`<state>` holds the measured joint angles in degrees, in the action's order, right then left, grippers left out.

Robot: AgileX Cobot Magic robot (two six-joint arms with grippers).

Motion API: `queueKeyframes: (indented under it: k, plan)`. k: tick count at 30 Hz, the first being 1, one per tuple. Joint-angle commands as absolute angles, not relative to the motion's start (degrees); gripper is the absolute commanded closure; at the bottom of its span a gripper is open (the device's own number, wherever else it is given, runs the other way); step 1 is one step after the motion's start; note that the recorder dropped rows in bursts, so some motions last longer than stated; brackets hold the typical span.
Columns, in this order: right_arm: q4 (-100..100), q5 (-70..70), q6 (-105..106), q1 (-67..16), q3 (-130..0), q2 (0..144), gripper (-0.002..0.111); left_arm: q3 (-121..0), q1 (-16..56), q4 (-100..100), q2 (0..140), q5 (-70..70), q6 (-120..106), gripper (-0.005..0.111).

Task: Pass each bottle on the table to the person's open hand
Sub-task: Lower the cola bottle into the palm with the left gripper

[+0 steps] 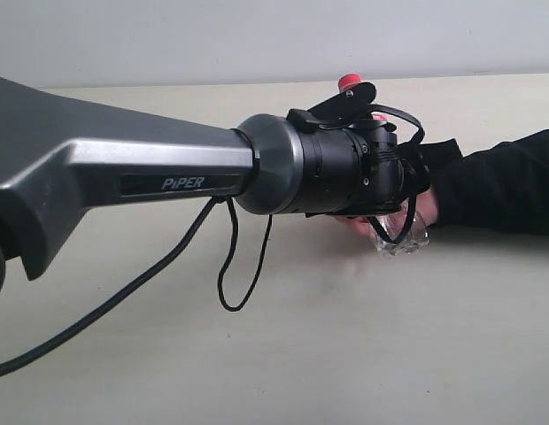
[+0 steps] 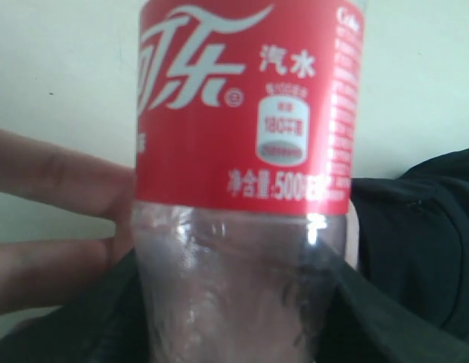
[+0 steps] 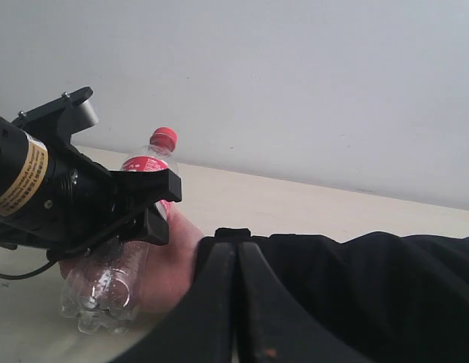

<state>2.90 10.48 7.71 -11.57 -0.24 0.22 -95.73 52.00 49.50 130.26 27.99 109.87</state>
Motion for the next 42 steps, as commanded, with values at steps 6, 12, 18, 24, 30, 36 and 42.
queueKeyframes:
  k: [6,12,18,24,30,36,42]
  plan:
    - [2.86,10.41,7.31,-11.33,0.0,0.0,0.108,-95.94,51.87,50.13,130.46,26.89,110.08,0.101]
    - [2.91,11.16,7.31,-11.33,0.0,0.0,0.108,-95.94,51.87,50.13,130.46,26.2,109.43,0.064]
    - [2.91,11.64,7.31,-11.33,0.0,0.0,0.108,-95.94,51.87,50.13,130.46,26.2,109.43,0.042]
    - [2.91,11.64,7.31,-11.33,0.0,0.0,0.108,-95.94,51.87,50.13,130.46,26.2,109.43,0.038]
    - [2.91,11.64,7.31,-11.33,0.0,0.0,0.108,-95.94,51.87,50.13,130.35,26.31,108.94,0.036]
    - [2.91,11.63,7.21,-11.33,0.0,0.0,0.108,-95.94,51.87,49.97,129.84,26.31,107.91,0.036]
    - [2.91,11.63,7.34,-11.33,0.0,0.0,0.108,-95.94,51.87,47.82,128.71,26.82,104.58,0.036]
